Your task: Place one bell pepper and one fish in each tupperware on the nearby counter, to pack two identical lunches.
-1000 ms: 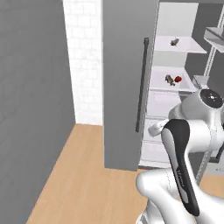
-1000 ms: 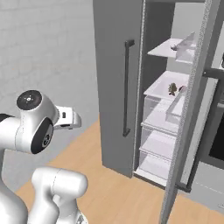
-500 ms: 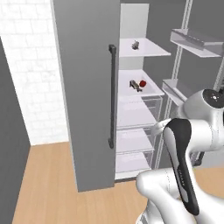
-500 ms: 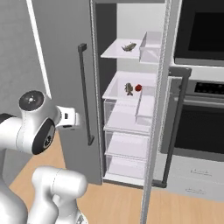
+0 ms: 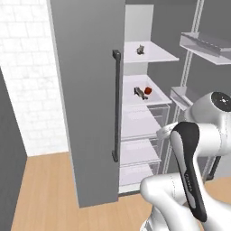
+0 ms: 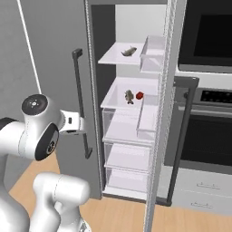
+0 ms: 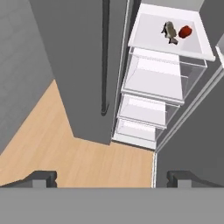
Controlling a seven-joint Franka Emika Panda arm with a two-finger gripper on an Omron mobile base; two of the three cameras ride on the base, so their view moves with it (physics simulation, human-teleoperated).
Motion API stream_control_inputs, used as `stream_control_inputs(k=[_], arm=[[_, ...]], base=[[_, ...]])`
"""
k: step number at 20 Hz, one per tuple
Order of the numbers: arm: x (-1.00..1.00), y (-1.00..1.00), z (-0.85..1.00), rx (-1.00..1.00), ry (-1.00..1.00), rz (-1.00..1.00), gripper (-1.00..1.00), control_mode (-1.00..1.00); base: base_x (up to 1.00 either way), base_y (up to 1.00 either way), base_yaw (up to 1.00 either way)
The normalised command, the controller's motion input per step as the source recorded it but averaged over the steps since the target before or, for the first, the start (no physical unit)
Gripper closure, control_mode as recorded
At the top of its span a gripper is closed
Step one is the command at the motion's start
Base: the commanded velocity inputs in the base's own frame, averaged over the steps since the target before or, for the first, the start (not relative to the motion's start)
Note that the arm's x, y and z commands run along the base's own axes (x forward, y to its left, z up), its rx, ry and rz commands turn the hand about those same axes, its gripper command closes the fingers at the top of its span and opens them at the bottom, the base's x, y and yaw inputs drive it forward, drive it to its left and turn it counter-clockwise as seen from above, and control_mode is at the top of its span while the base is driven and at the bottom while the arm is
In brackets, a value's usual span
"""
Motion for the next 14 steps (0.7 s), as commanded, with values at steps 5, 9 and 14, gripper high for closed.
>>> stream_control_inputs(k=[5,9,14], arm=[[0.0,0.0,0.0,0.0,0.0,0.0,-1.0,1.0],[0.0,0.0,0.0,0.0,0.0,0.0,-1.0,1.0],[0.0,0.0,0.0,0.0,0.0,0.0,-1.0,1.0]], base=[[0.63,0.0,-0.06],[0.54,-0.15,-0.04],[0.3,-0.21,-0.02]])
